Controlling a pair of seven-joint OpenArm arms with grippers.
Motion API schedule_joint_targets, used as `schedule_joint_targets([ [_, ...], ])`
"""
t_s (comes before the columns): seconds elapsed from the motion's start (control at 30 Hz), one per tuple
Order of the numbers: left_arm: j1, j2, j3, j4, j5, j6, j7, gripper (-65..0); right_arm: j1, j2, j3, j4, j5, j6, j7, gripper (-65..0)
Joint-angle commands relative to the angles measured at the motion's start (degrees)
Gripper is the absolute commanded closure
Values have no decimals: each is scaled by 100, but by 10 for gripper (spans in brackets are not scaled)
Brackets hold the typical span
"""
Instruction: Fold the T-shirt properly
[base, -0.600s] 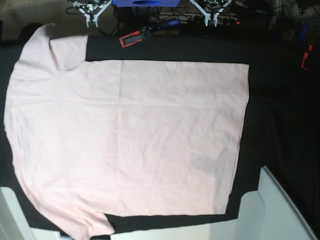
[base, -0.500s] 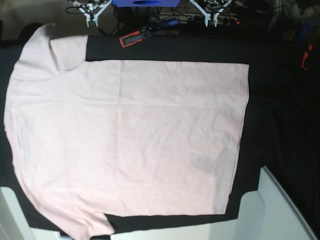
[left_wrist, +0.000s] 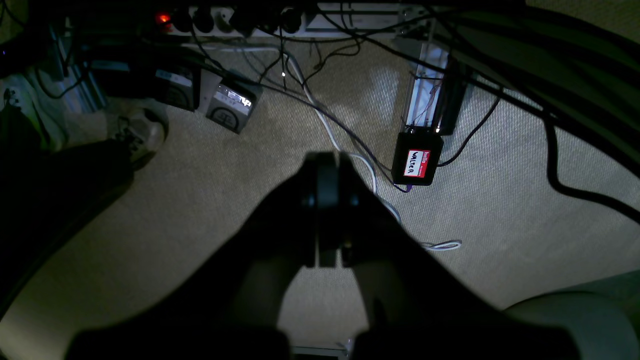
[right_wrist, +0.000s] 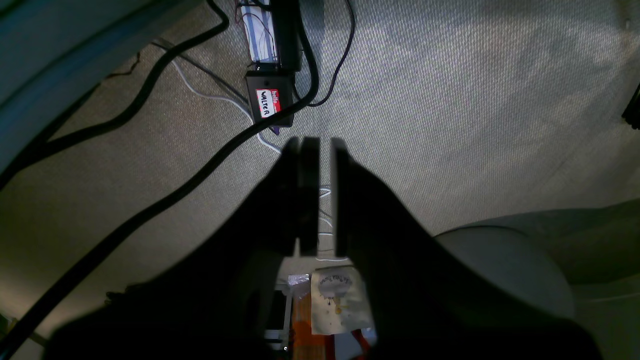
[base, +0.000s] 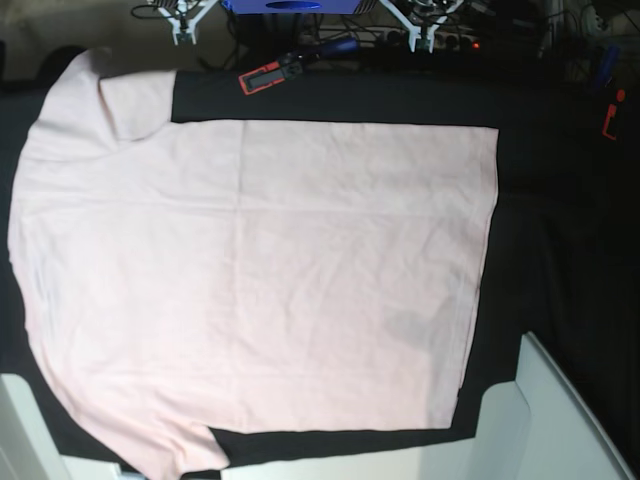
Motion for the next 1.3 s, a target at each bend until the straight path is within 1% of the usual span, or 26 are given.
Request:
schedule_joint_targets([
  [0.0, 98, -18, -14, 21, -6, 38, -25, 0, -57, -6, 25, -1, 15, -23, -12, -42],
  [0.07, 159, -27, -14, 91, -6, 38, -34, 0, -92, -6, 25, -1, 15, -23, -12, -41],
  [0.1, 274, -27, -14, 196, -6, 38, -34, 0, -154, 3, 25, 8, 15, -23, -12, -30],
  [0.13, 388, -35, -14, 372, -6, 38, -34, 0, -207, 12, 25, 52, 15, -23, -12, -6],
  [0.17, 511, -62, -14, 566, -6, 38, -34, 0, -277, 65, 25, 157, 15, -23, -12, 0],
  [0.3, 1135, -167, -23, 1586, -14, 38, -43, 0, -971, 144, 34, 1054, 15, -23, -56, 0],
  [0.37, 1399, -281, -23, 2060, -14, 38, -43, 0, -1402, 153, 236, 1599, 15, -32, -118, 0],
  [0.47, 1707, -440, -32, 2702, -14, 38, -43, 0, -1965, 153, 940, 2504, 15, -23, -452, 0],
  [0.57, 2076, -589, -32, 3432, -23, 38, -43, 0, -2431, 153, 1370, 3603, 15, -14, -953, 0],
  [0.63, 2296, -624, -32, 3906, -23, 38, -34, 0, -2695, 153, 1564, 4351, 15, -14, -1278, 0],
  [0.73, 2691, -624, -76, 4759, -23, 38, -7, 0, -3073, 153, 1819, 5678, 15, -14, -1937, 0],
  [0.87, 3184, -572, -594, 5726, -14, 38, 1, 0, -3451, 144, 1951, 7093, 15, -14, -2597, 0],
  [1.0, 3518, -563, -937, 6465, -14, 38, -25, 0, -3512, 144, 2276, 7920, 15, -14, -3203, 0],
  [1.07, 3632, -563, -1043, 6807, -14, 38, -25, 0, -3512, 144, 2452, 8324, 15, -6, -3397, 0],
  [1.13, 3702, -563, -1087, 7089, -14, 38, -25, 0, -3512, 144, 2548, 8632, 15, -6, -3476, 0],
  [1.27, 3711, -554, -1122, 7599, -14, 38, 1, 0, -3424, 153, 2584, 9159, 6, -6, -3467, 0],
])
